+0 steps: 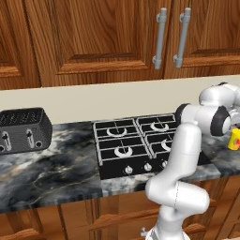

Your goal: Pick the cup and bowl from the counter and place them on the counter next to the sink.

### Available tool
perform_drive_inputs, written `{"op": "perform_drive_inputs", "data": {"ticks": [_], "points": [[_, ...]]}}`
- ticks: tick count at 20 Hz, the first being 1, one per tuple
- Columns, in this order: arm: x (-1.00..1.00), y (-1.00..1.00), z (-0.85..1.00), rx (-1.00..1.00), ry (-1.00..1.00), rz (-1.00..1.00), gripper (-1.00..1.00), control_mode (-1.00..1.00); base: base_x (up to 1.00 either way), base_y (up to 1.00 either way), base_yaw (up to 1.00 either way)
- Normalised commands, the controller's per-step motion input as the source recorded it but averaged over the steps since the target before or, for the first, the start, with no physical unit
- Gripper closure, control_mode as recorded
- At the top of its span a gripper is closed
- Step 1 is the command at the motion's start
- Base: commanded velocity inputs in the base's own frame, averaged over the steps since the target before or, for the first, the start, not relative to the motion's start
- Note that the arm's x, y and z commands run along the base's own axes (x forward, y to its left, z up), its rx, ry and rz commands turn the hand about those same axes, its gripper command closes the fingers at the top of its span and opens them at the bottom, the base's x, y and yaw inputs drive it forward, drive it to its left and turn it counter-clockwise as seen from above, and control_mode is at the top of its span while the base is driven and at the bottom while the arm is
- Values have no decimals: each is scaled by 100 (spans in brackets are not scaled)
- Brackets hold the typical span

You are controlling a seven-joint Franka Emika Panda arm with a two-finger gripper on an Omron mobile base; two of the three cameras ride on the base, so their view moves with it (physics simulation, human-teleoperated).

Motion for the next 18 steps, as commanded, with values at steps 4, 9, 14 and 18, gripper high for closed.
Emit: {"op": "perform_drive_inputs", "data": {"ticks": [4, 9, 14, 18], "points": [[-2, 1, 2, 0, -3, 0, -100, -100, 0, 0, 0], [-8, 0, -4, 0, 0, 0, -100, -100, 0, 0, 0], [-7, 8, -25, 0, 0, 0, -100, -100, 0, 0, 0], [-21, 21, -8, 0, 0, 0, -100, -100, 0, 0, 0]]}}
